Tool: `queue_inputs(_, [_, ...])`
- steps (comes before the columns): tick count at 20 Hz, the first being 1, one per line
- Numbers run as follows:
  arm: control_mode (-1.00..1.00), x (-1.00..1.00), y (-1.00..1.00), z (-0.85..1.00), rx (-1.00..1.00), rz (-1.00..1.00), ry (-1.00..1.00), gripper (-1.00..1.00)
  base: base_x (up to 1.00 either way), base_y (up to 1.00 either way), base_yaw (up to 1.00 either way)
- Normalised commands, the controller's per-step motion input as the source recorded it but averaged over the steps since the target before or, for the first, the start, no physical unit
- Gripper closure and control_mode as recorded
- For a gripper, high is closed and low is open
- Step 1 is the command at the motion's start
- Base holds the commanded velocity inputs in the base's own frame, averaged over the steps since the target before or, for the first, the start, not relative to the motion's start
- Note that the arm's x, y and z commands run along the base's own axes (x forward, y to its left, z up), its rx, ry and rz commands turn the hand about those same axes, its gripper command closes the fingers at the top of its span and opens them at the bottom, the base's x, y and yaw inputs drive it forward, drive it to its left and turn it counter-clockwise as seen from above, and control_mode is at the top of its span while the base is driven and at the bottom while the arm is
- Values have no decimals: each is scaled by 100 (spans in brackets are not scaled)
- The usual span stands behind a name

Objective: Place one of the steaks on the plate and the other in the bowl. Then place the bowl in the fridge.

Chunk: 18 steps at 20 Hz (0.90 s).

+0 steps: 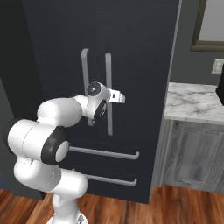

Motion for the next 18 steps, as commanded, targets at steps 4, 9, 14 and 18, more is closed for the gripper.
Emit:
queue_inputs(4, [-100,-70,-90,19,9,4,0,100,0,0,0])
queue_inputs(9, [-100,-97,-98,35,14,13,0,100,0,0,0])
queue_inputs(14, [-100,-100,-97,41,12,14,0,100,0,0,0])
queue_inputs(18, [-100,-87,-89,28,9,14,-1,100,0,0,0])
